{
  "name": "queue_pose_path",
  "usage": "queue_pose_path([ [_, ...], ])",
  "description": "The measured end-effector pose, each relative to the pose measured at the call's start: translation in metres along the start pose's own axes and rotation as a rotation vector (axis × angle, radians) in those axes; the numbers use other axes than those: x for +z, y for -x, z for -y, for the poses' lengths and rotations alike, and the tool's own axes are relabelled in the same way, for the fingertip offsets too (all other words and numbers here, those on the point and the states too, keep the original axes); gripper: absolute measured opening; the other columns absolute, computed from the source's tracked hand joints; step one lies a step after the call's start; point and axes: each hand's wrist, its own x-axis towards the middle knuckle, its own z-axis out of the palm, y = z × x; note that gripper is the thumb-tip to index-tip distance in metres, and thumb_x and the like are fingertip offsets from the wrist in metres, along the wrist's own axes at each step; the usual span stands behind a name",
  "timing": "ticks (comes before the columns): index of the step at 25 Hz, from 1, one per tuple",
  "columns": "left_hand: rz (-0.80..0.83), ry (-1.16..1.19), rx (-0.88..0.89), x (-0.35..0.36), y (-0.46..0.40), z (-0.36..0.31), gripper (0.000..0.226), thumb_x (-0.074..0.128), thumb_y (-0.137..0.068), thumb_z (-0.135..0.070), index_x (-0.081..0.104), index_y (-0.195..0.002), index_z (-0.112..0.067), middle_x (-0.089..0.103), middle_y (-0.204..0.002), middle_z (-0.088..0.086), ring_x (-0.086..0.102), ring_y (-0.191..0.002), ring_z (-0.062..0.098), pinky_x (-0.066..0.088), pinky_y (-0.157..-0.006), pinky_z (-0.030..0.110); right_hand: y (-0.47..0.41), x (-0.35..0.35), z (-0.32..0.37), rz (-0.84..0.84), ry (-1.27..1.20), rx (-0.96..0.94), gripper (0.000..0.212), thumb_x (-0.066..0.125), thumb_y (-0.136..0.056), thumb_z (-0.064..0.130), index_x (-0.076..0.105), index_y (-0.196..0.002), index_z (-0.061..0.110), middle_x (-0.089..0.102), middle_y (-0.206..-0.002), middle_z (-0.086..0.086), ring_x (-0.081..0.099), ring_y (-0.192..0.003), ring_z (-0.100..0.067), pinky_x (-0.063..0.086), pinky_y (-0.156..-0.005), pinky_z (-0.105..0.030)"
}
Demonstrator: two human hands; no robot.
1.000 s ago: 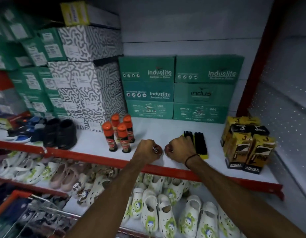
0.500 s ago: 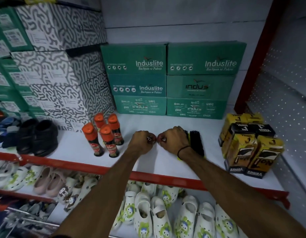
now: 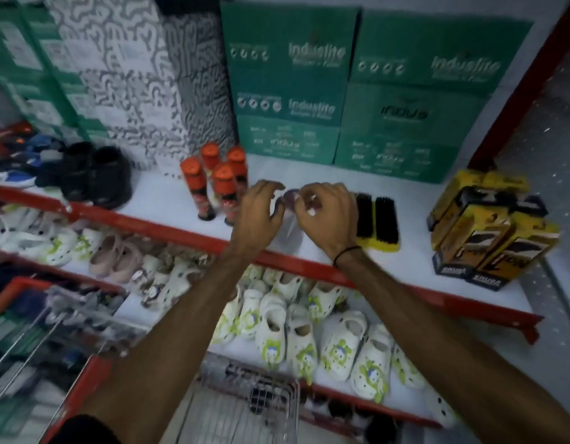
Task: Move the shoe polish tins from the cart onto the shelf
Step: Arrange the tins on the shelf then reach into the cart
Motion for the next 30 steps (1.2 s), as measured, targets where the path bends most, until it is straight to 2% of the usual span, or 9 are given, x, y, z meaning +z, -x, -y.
queue_pose_path([
  [4, -0.320, 0.041, -0.079, -0.048, 0.113, 0.017, 0.010, 0.056, -0.089, 0.002, 0.063, -0.096, 0.001, 0.063, -0.098, 0.015, 0.056, -0.081, 0.020, 0.043, -0.074, 0.024, 0.089, 0.018, 0.058, -0.096, -0.176, -0.305, 0.011, 0.068, -0.082, 0.021, 0.071, -0.075, 0.015, 0.071, -0.075, 0.000, 0.059, -0.073, -0.028, 0.045, -0.067, -0.040],
  [8, -0.263, -0.031, -0.354, -0.050, 0.238, 0.077, 0.011, 0.053, -0.094, -0.002, 0.059, -0.103, 0.000, 0.059, -0.103, 0.016, 0.058, -0.086, 0.027, 0.044, -0.077, 0.030, 0.202, 0.068, 0.082, 0.236, -0.306, -0.458, 0.017, 0.064, -0.086, 0.019, 0.071, -0.075, 0.008, 0.068, -0.073, -0.009, 0.057, -0.070, -0.031, 0.043, -0.064, -0.039],
  [11, 0.055, -0.152, -0.567, -0.020, 0.349, 0.129, 0.029, 0.057, -0.091, -0.004, 0.057, -0.120, -0.003, 0.060, -0.118, 0.021, 0.058, -0.105, 0.036, 0.049, -0.086, 0.042, 0.296, 0.118, 0.065, 0.638, -0.251, -0.437, 0.018, 0.060, -0.087, 0.024, 0.073, -0.088, 0.011, 0.072, -0.085, -0.011, 0.065, -0.077, -0.034, 0.051, -0.068, -0.039],
  [14, 0.517, -0.184, -0.855, 0.015, 0.450, 0.159, 0.037, 0.058, -0.085, -0.008, 0.058, -0.122, -0.008, 0.054, -0.125, 0.018, 0.058, -0.112, 0.040, 0.053, -0.090, 0.049, 0.378, 0.160, 0.032, 1.268, 0.073, -0.354, 0.039, 0.060, -0.084, 0.026, 0.063, -0.120, 0.012, 0.068, -0.114, -0.015, 0.065, -0.103, -0.038, 0.053, -0.084, -0.044],
  [18, 1.063, -0.031, -1.291, 0.078, 0.539, 0.166, 0.054, 0.067, -0.092, -0.024, 0.047, -0.138, -0.007, 0.052, -0.124, 0.007, 0.054, -0.126, 0.043, 0.053, -0.090, 0.032, 0.470, 0.203, -0.010, 1.739, 0.423, -0.418, 0.067, 0.063, -0.088, 0.034, 0.036, -0.149, 0.021, 0.039, -0.150, -0.018, 0.039, -0.136, -0.043, 0.037, -0.108, -0.049],
  [19, 1.091, -0.028, -1.355, 0.094, 0.551, 0.166, 0.060, 0.069, -0.090, -0.025, 0.045, -0.141, -0.006, 0.054, -0.122, 0.004, 0.052, -0.128, 0.043, 0.053, -0.088, 0.027, 0.485, 0.212, -0.015, 1.766, 0.441, -0.417, 0.065, 0.060, -0.090, 0.035, 0.036, -0.149, 0.023, 0.035, -0.152, -0.018, 0.037, -0.137, -0.044, 0.036, -0.109, -0.050],
  [22, 1.196, -0.107, -1.357, 0.137, 0.580, 0.165, 0.109, 0.091, -0.064, -0.030, 0.029, -0.151, -0.012, 0.041, -0.138, 0.012, 0.047, -0.129, 0.044, 0.050, -0.100, 0.046, 0.521, 0.233, -0.025, 1.791, 0.466, -0.415, 0.053, 0.053, -0.091, 0.033, 0.041, -0.142, 0.026, 0.038, -0.146, -0.016, 0.040, -0.129, -0.044, 0.042, -0.103, -0.052],
  [25, 1.076, -0.210, -1.327, 0.156, 0.597, 0.166, 0.077, 0.069, -0.090, -0.024, 0.025, -0.152, -0.012, 0.047, -0.124, -0.001, 0.051, -0.129, 0.040, 0.053, -0.090, 0.021, 0.537, 0.237, -0.038, 1.790, 0.442, -0.358, 0.047, 0.050, -0.092, 0.031, 0.042, -0.139, 0.026, 0.043, -0.138, -0.016, 0.044, -0.123, -0.043, 0.049, -0.095, -0.053],
  [30, 1.110, -0.278, -1.210, 0.139, 0.590, 0.176, 0.099, 0.087, -0.069, -0.029, 0.027, -0.146, -0.010, 0.043, -0.134, 0.018, 0.056, -0.121, 0.042, 0.052, -0.093, 0.049, 0.519, 0.234, -0.034, 1.790, 0.363, -0.346, 0.056, 0.065, -0.088, 0.022, 0.042, -0.137, 0.009, 0.045, -0.138, -0.018, 0.050, -0.122, -0.041, 0.050, -0.092, -0.046],
])
